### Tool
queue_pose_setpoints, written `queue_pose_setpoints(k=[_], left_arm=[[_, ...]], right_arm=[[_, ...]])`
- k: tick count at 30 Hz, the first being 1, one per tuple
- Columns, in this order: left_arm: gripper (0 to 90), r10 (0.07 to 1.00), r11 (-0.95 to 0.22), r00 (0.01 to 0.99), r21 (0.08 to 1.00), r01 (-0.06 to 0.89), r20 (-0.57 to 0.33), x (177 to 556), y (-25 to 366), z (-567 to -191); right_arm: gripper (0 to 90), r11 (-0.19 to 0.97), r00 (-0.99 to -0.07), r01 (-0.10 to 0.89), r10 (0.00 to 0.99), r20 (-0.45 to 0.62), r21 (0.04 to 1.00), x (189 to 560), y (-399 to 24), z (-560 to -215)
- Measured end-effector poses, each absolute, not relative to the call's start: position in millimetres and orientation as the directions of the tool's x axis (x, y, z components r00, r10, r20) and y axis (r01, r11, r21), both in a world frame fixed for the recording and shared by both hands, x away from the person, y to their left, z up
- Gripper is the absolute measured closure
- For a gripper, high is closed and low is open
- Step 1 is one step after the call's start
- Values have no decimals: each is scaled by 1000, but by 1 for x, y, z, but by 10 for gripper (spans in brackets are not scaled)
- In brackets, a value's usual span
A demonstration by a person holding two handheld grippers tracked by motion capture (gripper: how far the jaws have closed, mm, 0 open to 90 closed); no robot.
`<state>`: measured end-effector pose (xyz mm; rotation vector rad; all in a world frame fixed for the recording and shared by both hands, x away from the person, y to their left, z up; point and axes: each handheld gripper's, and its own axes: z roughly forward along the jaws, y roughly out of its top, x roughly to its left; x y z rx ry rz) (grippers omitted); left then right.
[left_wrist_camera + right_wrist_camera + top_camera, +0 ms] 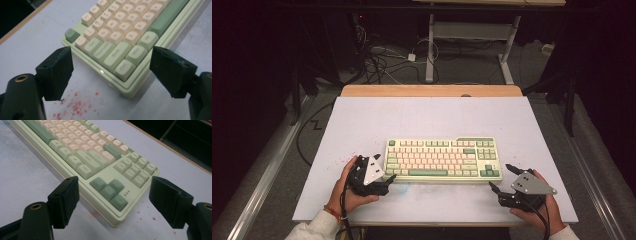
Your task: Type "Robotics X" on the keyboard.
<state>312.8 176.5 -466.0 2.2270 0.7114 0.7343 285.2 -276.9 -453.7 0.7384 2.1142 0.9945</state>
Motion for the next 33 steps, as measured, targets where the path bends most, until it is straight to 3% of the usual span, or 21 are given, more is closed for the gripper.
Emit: queue_pose_setpoints(k=[8, 12, 15, 19, 25, 33], left_arm=[[243, 689, -601, 668, 736, 312, 280, 305, 193, -471], [329, 709, -579, 659, 740, 342, 250, 303, 201, -473], [439, 714, -561, 662, 751, 349, 226, 302, 208, -471], [667, 711, -538, 682, 757, 372, 170, 301, 214, -467], [859, 707, -521, 696, 758, 392, 126, 301, 218, -459], [875, 698, -533, 707, 741, 408, 112, 311, 213, -450]], right_arm=[[245, 549, -607, 203, 721, -336, 811, 286, -276, -454], [244, 549, -602, 204, 723, -339, 811, 286, -276, -454], [244, 549, -602, 206, 724, -337, 810, 286, -276, -454], [244, 553, -607, 206, 720, -338, 807, 286, -275, -455], [243, 554, -607, 212, 720, -336, 805, 287, -275, -456], [244, 562, -614, 214, 713, -338, 799, 288, -273, -457]])
